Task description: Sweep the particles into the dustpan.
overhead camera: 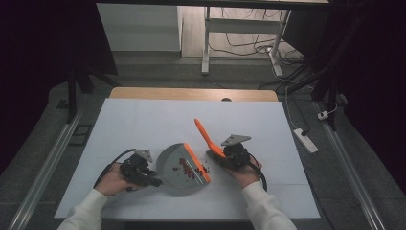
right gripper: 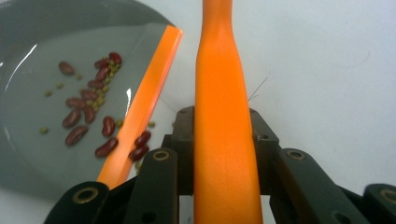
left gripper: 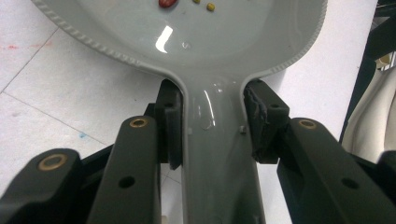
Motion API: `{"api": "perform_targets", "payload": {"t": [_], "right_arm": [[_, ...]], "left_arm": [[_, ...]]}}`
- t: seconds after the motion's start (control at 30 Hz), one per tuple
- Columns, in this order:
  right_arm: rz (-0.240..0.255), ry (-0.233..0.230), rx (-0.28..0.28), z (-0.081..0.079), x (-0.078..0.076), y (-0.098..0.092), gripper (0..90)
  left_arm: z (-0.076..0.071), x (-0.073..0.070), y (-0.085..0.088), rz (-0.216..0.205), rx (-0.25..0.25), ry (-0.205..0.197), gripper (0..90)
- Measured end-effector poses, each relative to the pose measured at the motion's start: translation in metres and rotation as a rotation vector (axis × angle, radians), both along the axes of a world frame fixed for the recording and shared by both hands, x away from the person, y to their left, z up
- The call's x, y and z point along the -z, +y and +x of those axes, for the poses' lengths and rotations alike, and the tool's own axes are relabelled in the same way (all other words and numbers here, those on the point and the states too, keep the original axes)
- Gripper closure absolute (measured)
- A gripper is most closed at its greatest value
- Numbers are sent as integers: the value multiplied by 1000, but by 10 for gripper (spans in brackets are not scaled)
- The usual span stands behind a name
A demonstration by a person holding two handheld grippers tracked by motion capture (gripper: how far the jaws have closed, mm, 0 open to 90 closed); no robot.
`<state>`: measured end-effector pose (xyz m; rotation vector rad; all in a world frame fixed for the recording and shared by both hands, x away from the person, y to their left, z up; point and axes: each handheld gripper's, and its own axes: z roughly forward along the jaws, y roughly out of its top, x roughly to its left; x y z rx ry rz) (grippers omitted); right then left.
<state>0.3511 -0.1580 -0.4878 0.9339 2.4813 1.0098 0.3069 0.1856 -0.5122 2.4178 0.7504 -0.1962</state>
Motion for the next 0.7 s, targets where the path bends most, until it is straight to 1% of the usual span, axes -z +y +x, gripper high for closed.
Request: {"api": "perform_targets", "payload": {"t": [0.17, 0.3, 0.4, 0.5, 0.53, 0.57, 0.6, 0.7], "right_arm": [[-18, 3, 0, -4, 2, 0, 699], [-14, 21, -5, -6, 3, 4, 699], [-10, 25, -15, -8, 3, 9, 699], [1, 36, -21, -11, 4, 15, 699], [6, 41, -28, -12, 4, 18, 699], [20, 55, -48, -15, 5, 24, 699], [20, 55, -48, -15, 5, 24, 699], [29, 47, -58, -20, 4, 35, 699]], "left_arm": [[0, 0, 0, 0, 2, 0, 618], [0, 0, 0, 1, 1, -1, 617], [0, 0, 0, 3, 2, -2, 617], [0, 0, 0, 2, 1, -2, 618], [0, 0, 0, 3, 1, -2, 618], [0, 0, 0, 6, 6, -3, 617], [0, 0, 0, 8, 7, -3, 617], [0, 0, 0, 10, 8, -3, 617]]}}
